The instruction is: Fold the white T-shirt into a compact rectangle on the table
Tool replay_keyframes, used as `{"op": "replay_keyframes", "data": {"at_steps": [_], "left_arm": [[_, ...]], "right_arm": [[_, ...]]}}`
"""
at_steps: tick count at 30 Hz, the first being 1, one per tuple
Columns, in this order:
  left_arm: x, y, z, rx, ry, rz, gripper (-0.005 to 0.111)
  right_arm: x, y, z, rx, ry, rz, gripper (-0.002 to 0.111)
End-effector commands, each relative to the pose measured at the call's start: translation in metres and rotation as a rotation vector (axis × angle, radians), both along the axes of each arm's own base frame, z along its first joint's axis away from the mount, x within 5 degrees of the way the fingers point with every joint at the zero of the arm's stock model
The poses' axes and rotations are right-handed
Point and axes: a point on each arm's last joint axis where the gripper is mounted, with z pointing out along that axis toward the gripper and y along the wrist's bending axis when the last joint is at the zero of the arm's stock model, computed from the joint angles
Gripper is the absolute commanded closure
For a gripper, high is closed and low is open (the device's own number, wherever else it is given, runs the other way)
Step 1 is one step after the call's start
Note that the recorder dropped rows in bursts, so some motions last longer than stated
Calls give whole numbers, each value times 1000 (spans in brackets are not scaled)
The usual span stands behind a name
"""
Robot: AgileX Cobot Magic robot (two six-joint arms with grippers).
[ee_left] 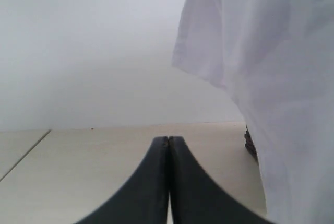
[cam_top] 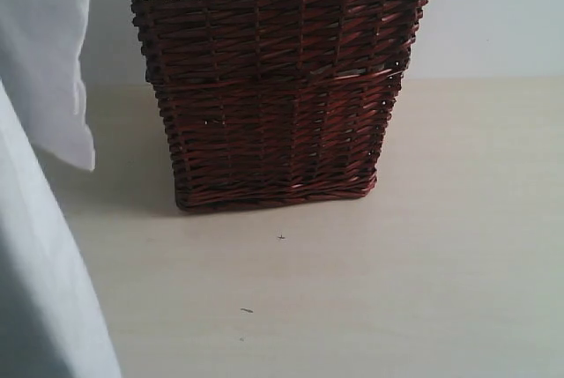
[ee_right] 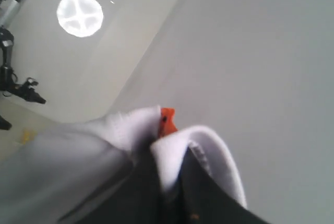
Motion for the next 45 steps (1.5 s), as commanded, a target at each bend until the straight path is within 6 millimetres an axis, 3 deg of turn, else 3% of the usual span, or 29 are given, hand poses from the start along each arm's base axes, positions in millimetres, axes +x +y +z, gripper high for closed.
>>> {"op": "replay_keyframes", "data": {"at_steps": [1,4,7,13,20,26,30,37,45], "left_arm": [[-1,0,1,-10,-10,-2,107],[-1,0,1,-10,-10,-2,107],[-1,0,2,-10,-10,0,107],[-1,0,2,-10,-10,0,107],[-1,0,2,-10,-10,0,107],[-1,0,2,-10,-10,0,107],[-1,0,2,-10,-10,0,107],[-1,0,2,-10,-10,0,107],[-1,0,2,-10,-10,0,107]], "right_arm": [[10,-14,13,40,50,-185,108],[14,-19,12,-13,60,-234,108],[5,-18,5,-133,83,-151,108],[-6,-16,-49,-712,92,-9,108],[13,-31,-88,-849,182,-79,108],[27,-93,-91,-861,263,-227,108],[25,-138,-121,-1004,316,-330,108],[16,-192,-179,-1188,465,-413,108],[-9,-247,-193,-1237,511,-574,108]]}}
